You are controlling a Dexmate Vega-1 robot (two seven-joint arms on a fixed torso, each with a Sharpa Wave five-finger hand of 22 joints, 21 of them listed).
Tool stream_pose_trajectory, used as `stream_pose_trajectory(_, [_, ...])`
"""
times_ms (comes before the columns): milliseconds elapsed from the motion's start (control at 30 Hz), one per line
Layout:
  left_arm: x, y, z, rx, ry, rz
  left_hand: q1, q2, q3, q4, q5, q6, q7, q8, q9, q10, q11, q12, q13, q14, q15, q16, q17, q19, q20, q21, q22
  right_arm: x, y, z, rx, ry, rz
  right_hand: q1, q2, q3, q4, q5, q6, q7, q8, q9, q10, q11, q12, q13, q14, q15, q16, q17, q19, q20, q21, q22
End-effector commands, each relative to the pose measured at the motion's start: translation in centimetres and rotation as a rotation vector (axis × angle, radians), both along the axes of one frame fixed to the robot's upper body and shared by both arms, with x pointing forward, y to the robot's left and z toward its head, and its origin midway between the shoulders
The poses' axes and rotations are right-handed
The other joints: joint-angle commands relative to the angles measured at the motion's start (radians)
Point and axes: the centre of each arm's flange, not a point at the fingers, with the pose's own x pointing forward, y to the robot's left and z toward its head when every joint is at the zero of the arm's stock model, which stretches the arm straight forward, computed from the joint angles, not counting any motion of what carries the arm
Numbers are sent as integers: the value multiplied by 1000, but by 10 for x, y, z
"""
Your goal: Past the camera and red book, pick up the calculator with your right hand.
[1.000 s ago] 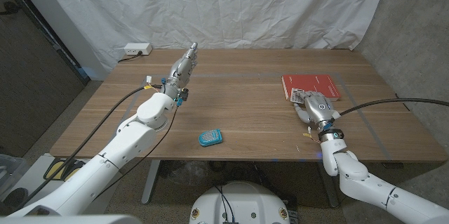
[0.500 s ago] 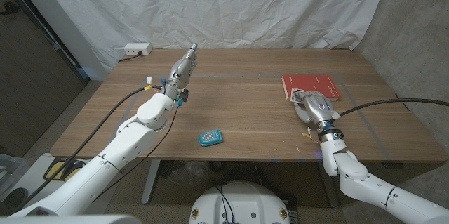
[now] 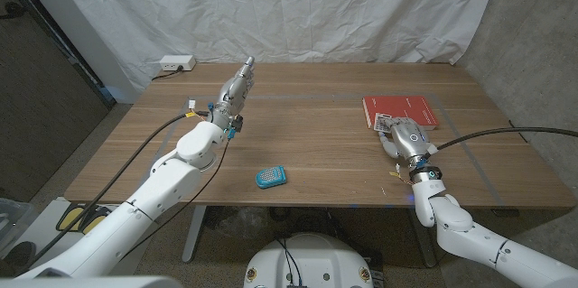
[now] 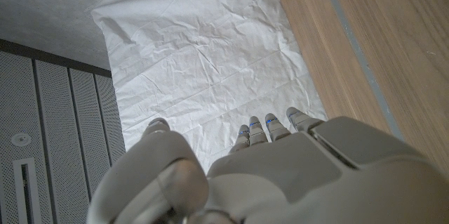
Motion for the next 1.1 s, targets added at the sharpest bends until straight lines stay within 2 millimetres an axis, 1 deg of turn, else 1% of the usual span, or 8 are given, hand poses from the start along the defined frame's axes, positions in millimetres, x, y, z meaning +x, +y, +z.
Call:
stream_pose_trajectory(33, [1, -1, 0, -5, -3, -7, 5, 9, -6, 1, -1, -6, -4, 3, 5, -10, -2, 5, 4, -7, 0, 0, 4, -6, -37, 5, 5, 1, -1, -2, 3, 6, -1, 9, 0, -1, -4, 7, -11, 1, 4, 4, -15, 4, -2, 7, -4, -103, 0, 9, 2, -51, 6, 5])
stream_pose_trajectory(333, [3, -2, 2, 3, -3, -10, 6, 10, -9, 1, -1, -6, -5, 3, 5, -11, -4, 5, 4, -9, -1, 0, 4, -7, -36, 5, 5, 2, -2, -3, 11, 8, -14, 10, -3, -6, -3, 6, -41, 6, -1, 8, -55, 16, -14, 14, -17, -97, -5, 18, -8, -50, 3, 6])
stream_pose_trajectory(400, [4, -2, 2, 5, -1, -10, 6, 11, -9, 1, -1, -6, -5, 3, 5, -11, -5, 5, 4, -8, 0, 0, 4, -7, -34, 5, 5, 3, -2, -3, 9, 11, -10, 10, -3, -6, -3, 6, -43, 6, 0, 9, -59, 12, -16, 15, -18, -95, -5, 20, -8, -50, 3, 6])
stream_pose_trajectory(467, [4, -2, 2, 3, 1, -9, 6, 11, -10, 1, -1, -6, -5, 3, 5, -11, -5, 5, 4, -8, 0, 0, 4, -7, -33, 5, 5, 4, -2, -4, 13, 10, -13, 11, -4, -7, -3, 6, -45, 7, 0, 9, -65, 17, -17, 17, -19, -94, -5, 21, -9, -49, 3, 6])
stream_pose_trajectory(500, [4, -2, 2, 5, 2, -10, 6, 11, -10, 1, -1, -6, -4, 3, 5, -11, -6, 5, 4, -9, 1, 0, 4, -8, -32, 5, 5, 5, -2, -4, 14, 10, -13, 11, -4, -7, -3, 6, -46, 7, 0, 10, -68, 14, -18, 17, -19, -94, -6, 22, -11, -48, 3, 6])
stream_pose_trajectory(600, [4, -2, 2, 6, 4, -8, 6, 11, -10, 1, -1, -6, -5, 3, 5, -12, -6, 5, 4, -9, 1, 0, 4, -8, -32, 5, 5, 8, -2, -4, 16, 12, -12, 11, -5, -8, -3, 6, -48, 7, 0, 10, -71, 15, -19, 18, -19, -93, -6, 23, -12, -47, 2, 6])
stream_pose_trajectory(633, [4, -2, 3, 8, 6, -5, 6, 11, -11, 1, -1, -7, -5, 3, 5, -11, -3, 5, 4, -9, 0, 0, 4, -8, -31, 5, 5, 8, -2, -4, 15, 14, -9, 11, -5, -8, -3, 6, -50, 7, 0, 10, -71, 13, -19, 19, -20, -92, -6, 23, -13, -46, 2, 7])
stream_pose_trajectory(1100, [6, -5, 4, 12, 7, -5, 6, 12, -13, 1, -1, -6, -5, 3, 5, -12, -6, 5, 4, -10, 1, 0, 4, -9, -29, 5, 5, 14, -2, -1, 20, 1, -5, 16, -2, -9, -3, 8, -51, 8, 5, 13, -78, 16, -19, 25, -18, -91, -6, 31, -16, -42, 2, 8])
